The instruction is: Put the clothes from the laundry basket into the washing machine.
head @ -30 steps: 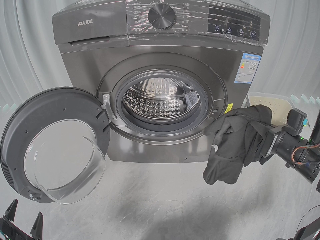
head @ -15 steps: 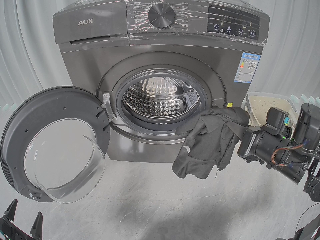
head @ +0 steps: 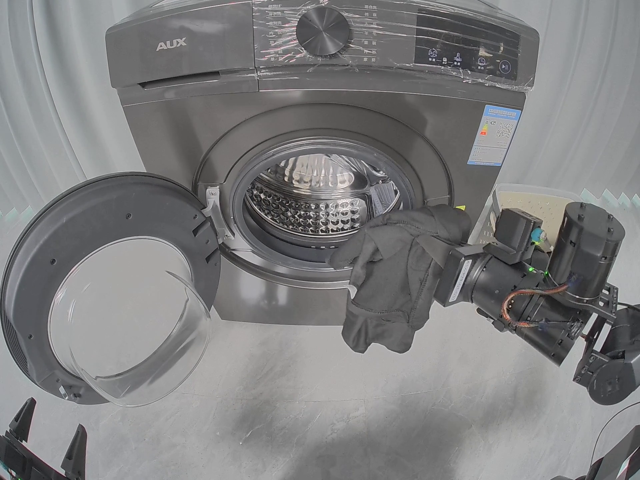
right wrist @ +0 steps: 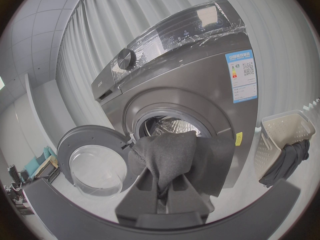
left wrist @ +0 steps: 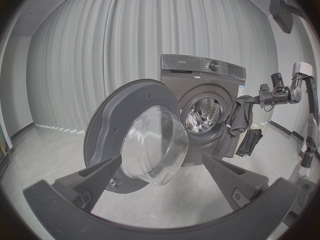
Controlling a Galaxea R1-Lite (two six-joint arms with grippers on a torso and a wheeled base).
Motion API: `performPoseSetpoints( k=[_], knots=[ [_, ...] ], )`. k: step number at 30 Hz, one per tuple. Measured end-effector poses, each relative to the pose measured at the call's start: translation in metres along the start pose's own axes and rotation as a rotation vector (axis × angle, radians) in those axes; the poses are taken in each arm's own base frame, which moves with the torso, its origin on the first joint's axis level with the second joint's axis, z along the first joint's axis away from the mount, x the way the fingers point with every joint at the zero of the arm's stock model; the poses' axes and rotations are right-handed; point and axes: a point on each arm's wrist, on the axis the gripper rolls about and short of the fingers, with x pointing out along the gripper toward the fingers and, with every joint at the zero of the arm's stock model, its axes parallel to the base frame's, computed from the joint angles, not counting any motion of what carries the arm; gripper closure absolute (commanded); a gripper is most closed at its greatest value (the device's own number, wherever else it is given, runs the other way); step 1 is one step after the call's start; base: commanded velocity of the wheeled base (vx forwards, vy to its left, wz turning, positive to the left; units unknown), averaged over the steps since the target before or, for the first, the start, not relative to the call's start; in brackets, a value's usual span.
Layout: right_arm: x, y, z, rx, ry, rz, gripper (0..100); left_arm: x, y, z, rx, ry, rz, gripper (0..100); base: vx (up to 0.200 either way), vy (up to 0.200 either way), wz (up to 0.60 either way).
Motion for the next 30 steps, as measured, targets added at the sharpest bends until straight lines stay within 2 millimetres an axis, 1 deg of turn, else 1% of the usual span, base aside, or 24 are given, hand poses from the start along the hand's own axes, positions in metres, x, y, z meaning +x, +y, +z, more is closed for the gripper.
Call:
performPoseSetpoints(
  k=[5, 8, 11, 14, 19, 22, 25, 30],
  knots=[
    [0.011, 0.006, 0.002, 0.008, -0.063, 0.002, 100, 0.0, 0.0, 0.003, 0.003, -0.02, -0.014, 0, 0.0, 0.0, 0.0],
    [0.017, 0.01, 0.001, 0.006, -0.077, 0.006, 100, -0.004, -0.001, 0.021, 0.006, -0.083, -0.038, 0, 0.0, 0.0, 0.0],
    [0.024, 0.012, 0.0, 0.0, -0.089, 0.007, 100, -0.008, -0.002, 0.049, 0.007, -0.137, -0.09, 0, 0.0, 0.0, 0.0],
    [0.03, 0.015, -0.003, -0.01, -0.092, 0.009, 100, -0.004, -0.004, 0.068, 0.0, -0.125, -0.177, 0, 0.0, 0.0, 0.0],
    [0.037, 0.018, -0.006, -0.017, -0.101, 0.019, 100, 0.021, -0.007, 0.083, -0.032, 0.001, -0.357, 0, 0.0, 0.0, 0.0],
    [0.04, 0.02, -0.008, -0.018, -0.107, 0.027, 100, 0.042, -0.008, 0.089, -0.05, 0.068, -0.435, 0, 0.0, 0.0, 0.0],
    [0.043, 0.021, -0.01, -0.02, -0.11, 0.031, 100, 0.063, -0.011, 0.095, -0.058, 0.098, -0.495, 0, 0.0, 0.0, 0.0],
    [0.05, 0.023, -0.012, -0.022, -0.116, 0.036, 100, 0.101, -0.021, 0.101, -0.061, 0.132, -0.6, 0, 0.0, 0.0, 0.0]
  ],
)
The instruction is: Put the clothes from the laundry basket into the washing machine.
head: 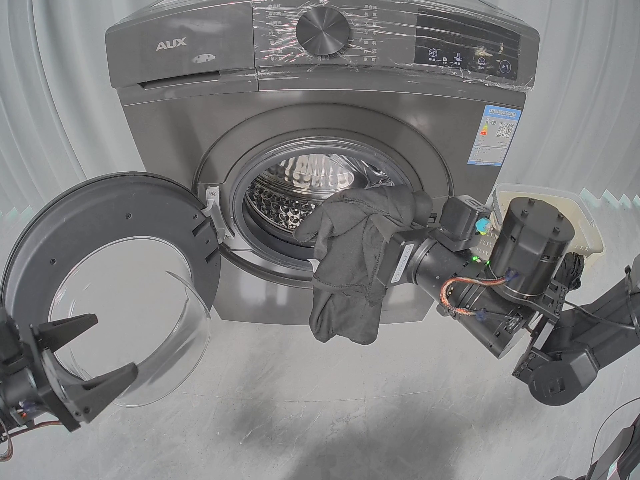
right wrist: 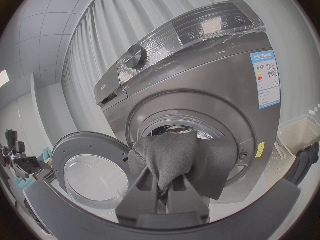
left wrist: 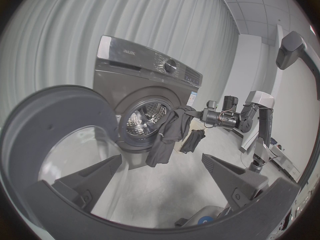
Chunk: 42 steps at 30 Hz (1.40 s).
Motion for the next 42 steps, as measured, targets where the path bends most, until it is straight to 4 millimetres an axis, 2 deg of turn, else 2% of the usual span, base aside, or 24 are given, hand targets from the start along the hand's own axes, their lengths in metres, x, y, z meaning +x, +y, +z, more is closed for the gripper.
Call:
performPoseSetpoints(
  k=[7, 14, 21, 29, 42],
  knots=[
    [0.007, 0.002, -0.004, -0.002, -0.001, 0.001, 100, 0.053, 0.001, 0.003, 0.005, 0.032, -0.092, 0, 0.0, 0.0, 0.0],
    [0.01, 0.003, -0.007, -0.004, 0.001, -0.001, 100, 0.106, -0.002, 0.0, 0.013, 0.043, -0.108, 0, 0.0, 0.0, 0.0],
    [0.012, 0.004, -0.008, -0.003, 0.002, -0.004, 100, 0.153, -0.011, -0.005, 0.019, 0.06, -0.134, 0, 0.0, 0.0, 0.0],
    [0.016, 0.005, -0.009, -0.002, -0.001, -0.005, 100, 0.19, -0.025, -0.013, 0.025, 0.038, -0.168, 0, 0.0, 0.0, 0.0],
    [0.038, 0.009, -0.023, -0.004, -0.001, -0.01, 100, 0.244, -0.037, -0.03, 0.032, 0.007, -0.176, 0, 0.0, 0.0, 0.0]
  ],
)
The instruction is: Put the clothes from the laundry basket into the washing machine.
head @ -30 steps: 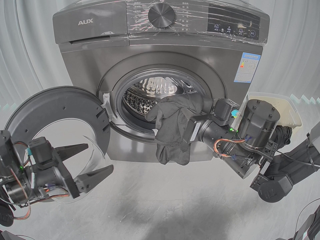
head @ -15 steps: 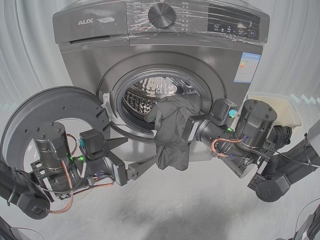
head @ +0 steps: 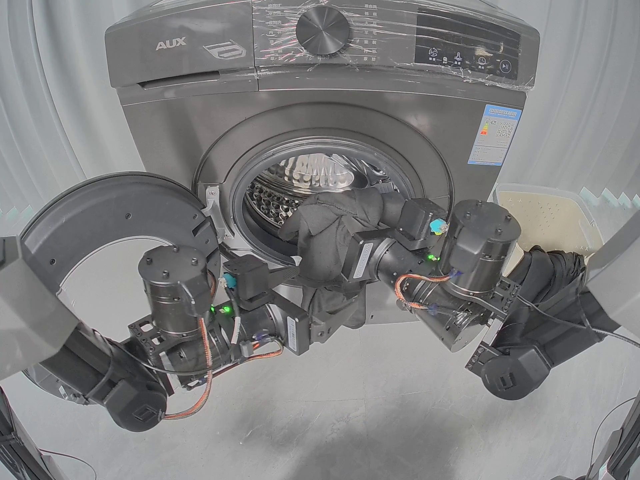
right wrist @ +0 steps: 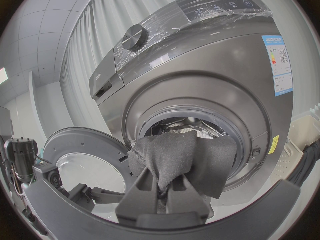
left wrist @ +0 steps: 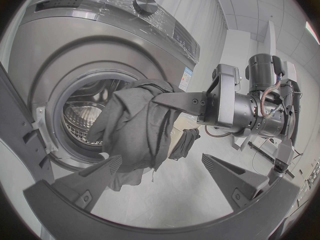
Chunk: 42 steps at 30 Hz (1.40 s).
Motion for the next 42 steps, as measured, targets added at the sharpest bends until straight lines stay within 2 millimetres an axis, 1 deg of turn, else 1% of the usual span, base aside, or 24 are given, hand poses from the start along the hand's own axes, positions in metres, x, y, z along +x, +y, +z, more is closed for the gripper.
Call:
performPoseSetpoints(
  k=[9, 21, 22, 27, 31, 37, 41, 42],
  knots=[
    [0.008, 0.002, -0.008, 0.001, 0.003, -0.017, 100, 0.033, 0.004, -0.008, 0.001, -0.053, 0.042, 0, 0.0, 0.0, 0.0],
    [0.008, 0.003, -0.009, 0.005, 0.005, -0.013, 100, 0.06, 0.015, -0.018, -0.001, -0.076, 0.135, 0, 0.0, 0.0, 0.0],
    [0.008, 0.003, -0.009, 0.005, 0.004, -0.014, 100, 0.062, 0.017, -0.018, -0.001, -0.083, 0.148, 100, 0.0, 0.0, 0.0],
    [0.007, 0.004, -0.01, 0.007, 0.006, -0.013, 100, 0.068, 0.025, -0.016, -0.001, -0.111, 0.188, 100, 0.0, 0.0, 0.0],
    [0.007, 0.004, -0.01, 0.009, 0.007, -0.013, 100, 0.069, 0.029, -0.016, -0.001, -0.116, 0.199, 100, 0.0, 0.0, 0.0],
    [0.007, 0.003, -0.01, 0.011, 0.007, -0.013, 100, 0.064, 0.025, -0.016, 0.0, -0.126, 0.187, 100, 0.0, 0.0, 0.0],
    [0.007, 0.002, -0.01, 0.015, 0.008, -0.015, 100, 0.053, 0.017, -0.015, 0.001, -0.109, 0.166, 100, 0.0, 0.0, 0.0],
    [0.007, 0.001, -0.01, 0.017, 0.009, -0.015, 0, 0.049, 0.015, -0.015, 0.001, -0.103, 0.158, 100, 0.0, 0.0, 0.0]
  ],
)
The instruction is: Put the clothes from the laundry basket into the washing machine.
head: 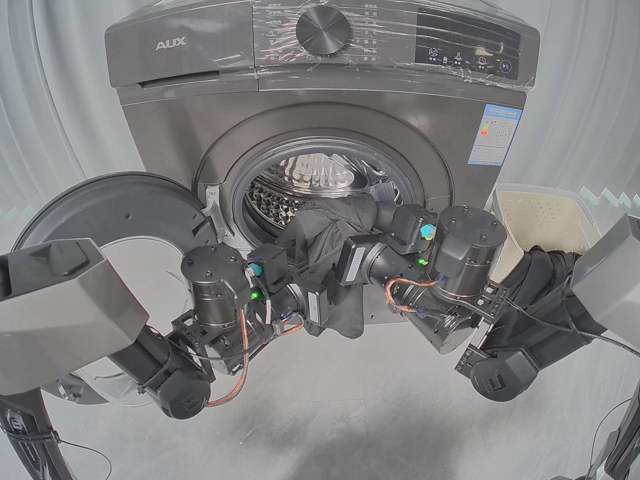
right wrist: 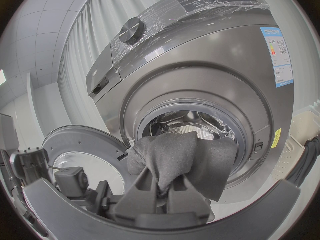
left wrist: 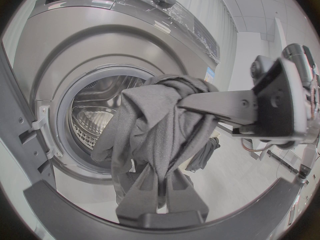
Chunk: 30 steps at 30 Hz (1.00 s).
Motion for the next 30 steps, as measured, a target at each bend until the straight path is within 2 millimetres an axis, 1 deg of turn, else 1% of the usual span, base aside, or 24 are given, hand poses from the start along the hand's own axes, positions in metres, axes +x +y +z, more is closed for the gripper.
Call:
performPoseSetpoints(
  k=[3, 6, 14, 18, 23, 27, 30],
  knots=[
    [-0.001, 0.0, 0.0, 0.009, -0.003, 0.006, 0, -0.011, -0.005, 0.002, 0.001, 0.013, -0.016, 100, 0.0, 0.0, 0.0],
    [-0.001, 0.0, 0.0, 0.017, -0.017, 0.014, 0, -0.017, -0.008, 0.005, 0.002, 0.011, -0.026, 100, 0.0, 0.0, 0.0],
    [-0.006, -0.005, -0.007, 0.009, 0.014, 0.009, 0, -0.023, -0.009, 0.016, 0.001, -0.019, -0.034, 100, 0.0, 0.0, 0.0],
    [-0.005, -0.011, -0.006, 0.016, 0.01, -0.01, 0, -0.022, -0.007, 0.019, -0.001, -0.03, -0.03, 100, 0.0, 0.0, 0.0],
    [-0.003, -0.025, 0.0, 0.017, -0.002, -0.053, 0, -0.023, -0.007, 0.022, -0.003, -0.041, -0.028, 100, 0.0, 0.0, 0.0],
    [-0.002, -0.044, 0.008, 0.014, -0.02, -0.106, 0, -0.027, -0.006, 0.029, -0.01, -0.061, -0.03, 100, 0.0, 0.0, 0.0],
    [-0.005, -0.056, 0.009, 0.007, -0.011, -0.138, 0, -0.029, -0.007, 0.035, -0.013, -0.078, -0.031, 100, 0.0, 0.0, 0.0]
  ],
)
